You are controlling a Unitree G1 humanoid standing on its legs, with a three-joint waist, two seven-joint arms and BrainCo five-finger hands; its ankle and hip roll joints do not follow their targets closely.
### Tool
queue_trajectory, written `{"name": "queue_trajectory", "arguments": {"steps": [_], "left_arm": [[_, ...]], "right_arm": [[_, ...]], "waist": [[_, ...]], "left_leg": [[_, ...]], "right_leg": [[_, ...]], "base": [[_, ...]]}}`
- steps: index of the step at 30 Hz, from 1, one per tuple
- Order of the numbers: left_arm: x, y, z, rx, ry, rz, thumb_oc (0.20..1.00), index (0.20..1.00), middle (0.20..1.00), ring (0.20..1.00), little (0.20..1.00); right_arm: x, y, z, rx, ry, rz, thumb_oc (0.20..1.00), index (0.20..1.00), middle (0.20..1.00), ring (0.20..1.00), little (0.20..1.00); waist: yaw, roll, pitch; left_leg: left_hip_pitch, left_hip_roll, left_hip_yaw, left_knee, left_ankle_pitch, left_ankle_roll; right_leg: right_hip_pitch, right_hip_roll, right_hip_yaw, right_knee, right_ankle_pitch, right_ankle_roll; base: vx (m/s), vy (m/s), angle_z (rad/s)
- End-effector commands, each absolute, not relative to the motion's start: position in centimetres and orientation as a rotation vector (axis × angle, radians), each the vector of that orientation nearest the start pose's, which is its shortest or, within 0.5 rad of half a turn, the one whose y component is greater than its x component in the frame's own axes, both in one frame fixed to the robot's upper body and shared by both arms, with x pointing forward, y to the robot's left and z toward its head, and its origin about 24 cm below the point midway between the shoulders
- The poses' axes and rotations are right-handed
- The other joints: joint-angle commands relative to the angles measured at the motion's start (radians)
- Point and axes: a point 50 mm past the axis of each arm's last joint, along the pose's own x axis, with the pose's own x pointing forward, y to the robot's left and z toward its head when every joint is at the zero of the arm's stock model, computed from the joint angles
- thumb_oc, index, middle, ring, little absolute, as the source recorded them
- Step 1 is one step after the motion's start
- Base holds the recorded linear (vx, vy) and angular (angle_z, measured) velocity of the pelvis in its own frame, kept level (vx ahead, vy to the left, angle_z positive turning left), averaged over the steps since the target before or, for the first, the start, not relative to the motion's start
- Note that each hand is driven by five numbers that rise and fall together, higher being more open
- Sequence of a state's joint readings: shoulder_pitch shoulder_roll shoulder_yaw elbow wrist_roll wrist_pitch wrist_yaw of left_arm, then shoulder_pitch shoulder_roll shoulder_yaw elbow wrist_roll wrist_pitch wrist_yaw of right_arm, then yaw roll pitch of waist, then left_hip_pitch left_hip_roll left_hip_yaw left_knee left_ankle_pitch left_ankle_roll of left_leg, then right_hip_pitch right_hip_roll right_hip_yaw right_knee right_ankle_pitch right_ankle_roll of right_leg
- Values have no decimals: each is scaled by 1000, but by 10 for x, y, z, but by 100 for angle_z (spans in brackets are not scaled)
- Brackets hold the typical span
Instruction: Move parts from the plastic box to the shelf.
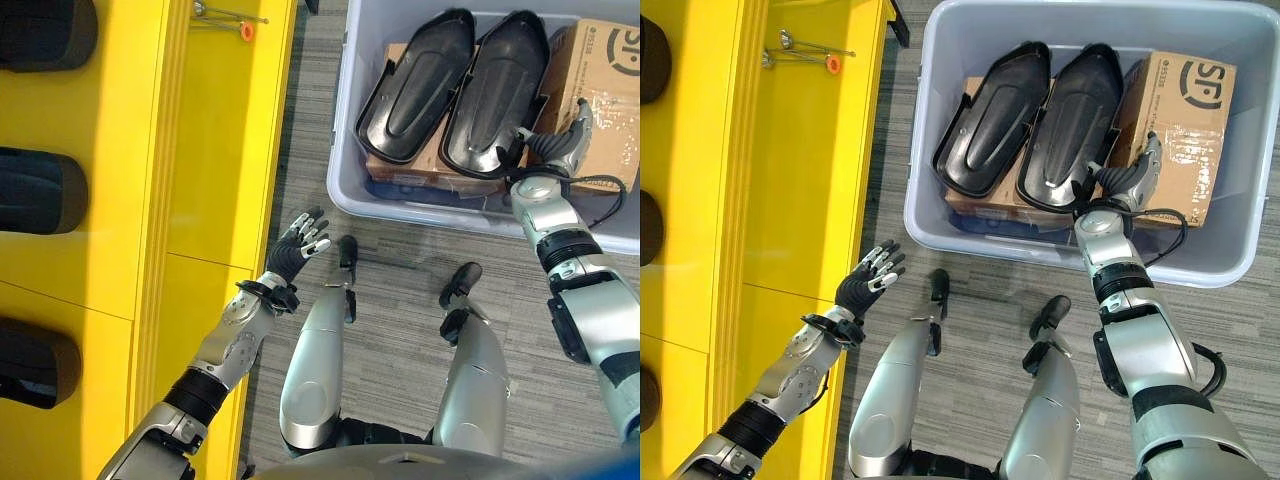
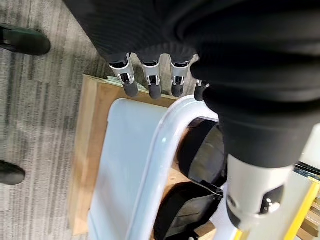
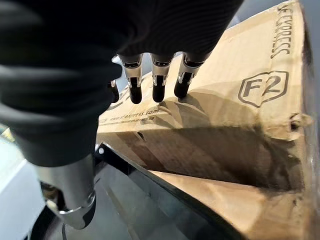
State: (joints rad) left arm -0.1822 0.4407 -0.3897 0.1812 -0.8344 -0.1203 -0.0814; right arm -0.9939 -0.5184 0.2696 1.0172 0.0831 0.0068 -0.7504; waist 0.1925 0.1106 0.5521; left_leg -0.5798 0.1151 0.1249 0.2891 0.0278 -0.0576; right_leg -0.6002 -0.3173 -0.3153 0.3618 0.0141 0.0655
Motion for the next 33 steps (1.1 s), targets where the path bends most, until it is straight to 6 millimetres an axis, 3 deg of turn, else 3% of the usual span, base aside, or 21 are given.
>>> {"name": "queue_trajectory", "arguments": {"steps": [1,8,9,13,14,17,21,25,33], "left_arm": [[266,138,44,-373,46,-381,1000,1000,1000,1000,1000],[261,141,38,-394,39,-373,1000,1000,1000,1000,1000],[259,142,37,-395,41,-373,1000,1000,1000,1000,1000],[257,147,35,-403,42,-361,1000,1000,1000,1000,1000],[257,151,34,-393,45,-363,1000,1000,1000,1000,1000],[256,153,33,-388,49,-373,1000,1000,1000,1000,1000],[258,154,33,-364,49,-395,1000,1000,1000,1000,1000],[261,147,38,-349,48,-410,1000,1000,1000,1000,1000],[266,129,42,-342,65,-411,1000,1000,1000,1000,1000]], "right_arm": [[388,-249,206,-756,-420,-767,1000,1000,1000,1000,1000],[373,-184,253,-951,-935,-574,1000,1000,1000,1000,1000],[365,-164,262,-968,-1039,-493,1000,1000,1000,1000,1000],[354,-138,265,-1016,-1136,-342,1000,1000,1000,1000,1000],[361,-139,256,-1019,-999,-300,1000,1000,1000,1000,1000],[373,-149,240,-1015,-828,-298,1000,1000,1000,1000,1000],[393,-182,198,-889,-443,-395,1000,1000,1000,1000,1000],[398,-201,187,-877,-348,-521,1000,1000,1000,1000,1000],[409,-190,188,-747,-212,-464,1000,1000,1000,1000,1000]], "waist": [[12,66,-32],[4,66,-32],[0,64,-32],[-6,60,-32],[-4,57,-32],[2,59,-32],[20,61,-32],[32,65,-32],[52,71,-32]], "left_leg": [[-23,-34,10,22,-47,22],[-18,-38,14,17,-41,21],[-13,-38,16,16,-40,20],[-8,-36,20,11,-36,15],[-9,-36,20,14,-36,12],[-15,-34,19,21,-38,13],[-42,-26,12,33,-37,10],[-78,-16,6,62,-46,11],[-177,-21,-22,131,-62,18]], "right_leg": [[-7,7,11,108,-81,48],[-4,8,17,98,-78,51],[-3,9,22,96,-77,51],[-2,10,27,93,-77,53],[-3,9,27,94,-78,52],[-8,6,25,101,-79,48],[-27,-4,10,113,-79,46],[-59,-16,0,143,-84,44],[-151,-29,-2,234,-110,32]], "base": [[-2,31,0],[-2,33,-3],[11,44,0],[3,9,0],[0,0,0],[1,-13,1],[-14,-74,6],[3,-58,8],[28,-22,8]]}}
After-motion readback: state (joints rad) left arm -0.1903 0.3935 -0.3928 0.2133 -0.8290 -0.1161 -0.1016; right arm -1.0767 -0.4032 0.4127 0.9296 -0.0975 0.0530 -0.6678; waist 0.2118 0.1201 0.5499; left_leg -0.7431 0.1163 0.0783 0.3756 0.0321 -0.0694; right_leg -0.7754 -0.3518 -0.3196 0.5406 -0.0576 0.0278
